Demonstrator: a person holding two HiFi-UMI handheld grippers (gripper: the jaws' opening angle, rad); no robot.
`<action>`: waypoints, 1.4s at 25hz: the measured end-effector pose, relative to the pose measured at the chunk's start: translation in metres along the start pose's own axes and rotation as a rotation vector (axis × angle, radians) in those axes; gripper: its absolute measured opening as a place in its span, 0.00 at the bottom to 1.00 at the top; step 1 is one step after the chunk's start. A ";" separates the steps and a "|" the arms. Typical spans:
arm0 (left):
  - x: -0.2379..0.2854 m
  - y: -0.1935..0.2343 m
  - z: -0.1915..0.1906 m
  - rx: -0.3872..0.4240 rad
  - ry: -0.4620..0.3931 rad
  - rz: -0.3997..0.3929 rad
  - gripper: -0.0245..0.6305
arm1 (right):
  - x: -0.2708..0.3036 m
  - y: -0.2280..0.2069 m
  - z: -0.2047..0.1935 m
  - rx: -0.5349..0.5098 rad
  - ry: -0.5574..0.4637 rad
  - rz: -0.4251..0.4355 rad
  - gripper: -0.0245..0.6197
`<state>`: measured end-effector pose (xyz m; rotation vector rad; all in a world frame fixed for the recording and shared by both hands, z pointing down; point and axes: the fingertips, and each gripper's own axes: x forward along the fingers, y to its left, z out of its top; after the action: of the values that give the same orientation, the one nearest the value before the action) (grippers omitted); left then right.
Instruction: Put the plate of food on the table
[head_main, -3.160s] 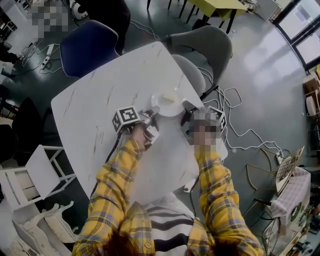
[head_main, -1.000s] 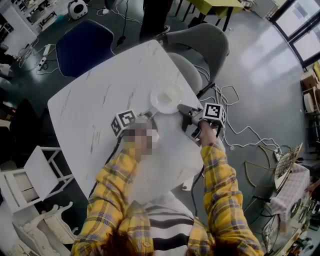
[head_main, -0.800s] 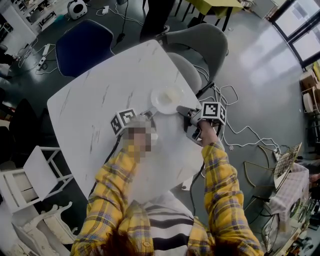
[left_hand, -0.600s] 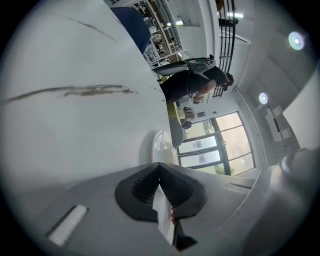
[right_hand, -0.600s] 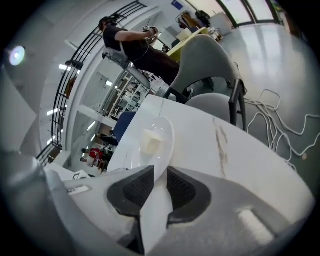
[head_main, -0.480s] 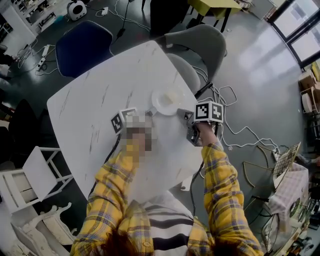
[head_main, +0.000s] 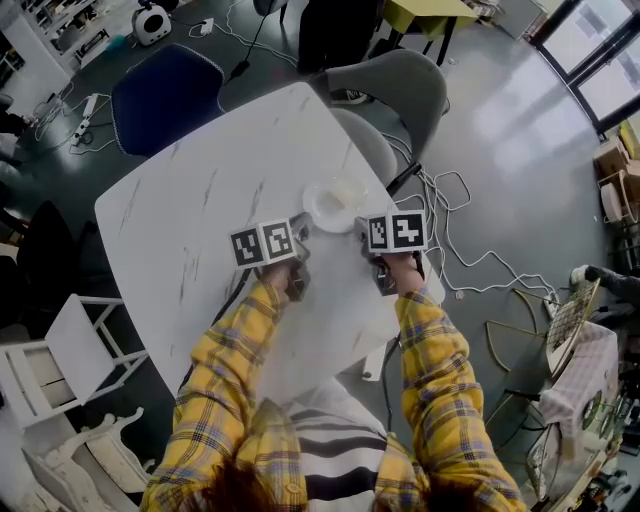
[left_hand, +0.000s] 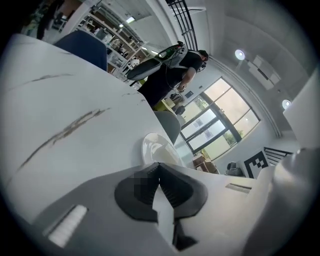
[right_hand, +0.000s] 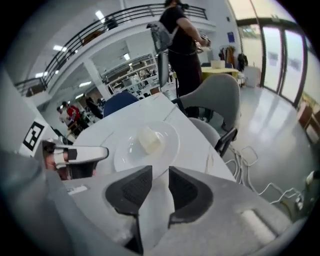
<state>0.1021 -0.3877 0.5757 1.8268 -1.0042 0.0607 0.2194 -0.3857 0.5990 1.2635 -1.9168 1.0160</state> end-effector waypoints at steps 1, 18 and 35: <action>0.000 -0.002 -0.001 0.009 0.002 -0.004 0.03 | -0.001 -0.001 0.001 -0.039 -0.004 -0.027 0.19; -0.021 -0.025 -0.012 0.079 -0.043 -0.081 0.03 | -0.029 0.009 -0.016 0.089 -0.180 0.031 0.06; -0.080 -0.063 -0.023 0.444 -0.144 -0.083 0.03 | -0.067 0.085 -0.018 0.059 -0.409 0.112 0.04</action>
<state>0.0994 -0.3125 0.5037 2.3027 -1.0735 0.1098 0.1652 -0.3188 0.5314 1.5031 -2.3001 0.9271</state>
